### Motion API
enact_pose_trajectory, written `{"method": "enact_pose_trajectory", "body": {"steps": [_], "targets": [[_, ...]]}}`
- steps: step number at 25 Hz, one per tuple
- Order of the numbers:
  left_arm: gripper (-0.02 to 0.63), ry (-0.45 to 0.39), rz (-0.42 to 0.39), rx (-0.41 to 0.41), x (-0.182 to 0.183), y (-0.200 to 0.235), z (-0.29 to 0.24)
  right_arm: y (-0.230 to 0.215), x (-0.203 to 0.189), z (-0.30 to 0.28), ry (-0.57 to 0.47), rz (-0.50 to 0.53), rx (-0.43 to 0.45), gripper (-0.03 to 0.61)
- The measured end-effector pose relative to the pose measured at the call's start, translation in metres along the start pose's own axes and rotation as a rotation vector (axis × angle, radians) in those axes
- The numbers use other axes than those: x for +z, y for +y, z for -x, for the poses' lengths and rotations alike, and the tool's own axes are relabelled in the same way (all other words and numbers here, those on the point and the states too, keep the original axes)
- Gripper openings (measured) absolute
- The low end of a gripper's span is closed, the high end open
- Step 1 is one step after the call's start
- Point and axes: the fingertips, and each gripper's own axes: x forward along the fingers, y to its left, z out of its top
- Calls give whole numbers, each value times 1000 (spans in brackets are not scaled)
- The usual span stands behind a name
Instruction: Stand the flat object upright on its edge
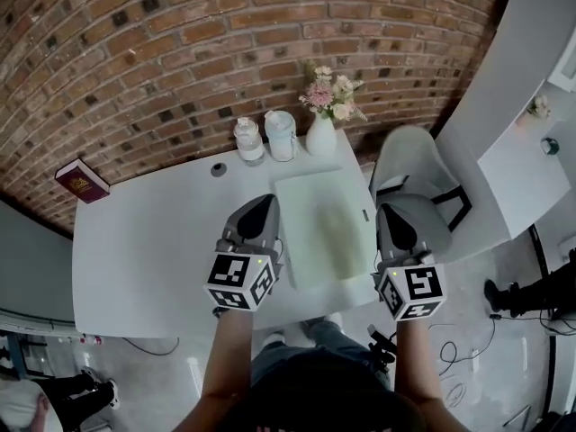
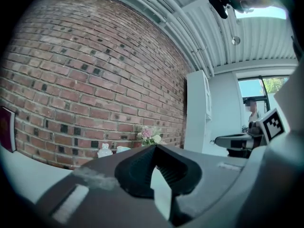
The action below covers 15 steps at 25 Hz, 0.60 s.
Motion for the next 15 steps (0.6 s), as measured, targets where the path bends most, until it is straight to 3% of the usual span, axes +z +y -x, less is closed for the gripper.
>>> {"method": "enact_pose_trajectory", "body": {"steps": [9, 15], "targets": [[-3, -4, 23, 181, 0, 1, -12, -27, -2, -39, 14, 0, 170, 0], [-3, -52, 78, 241, 0, -4, -15, -38, -1, -51, -2, -37, 278, 2]]}}
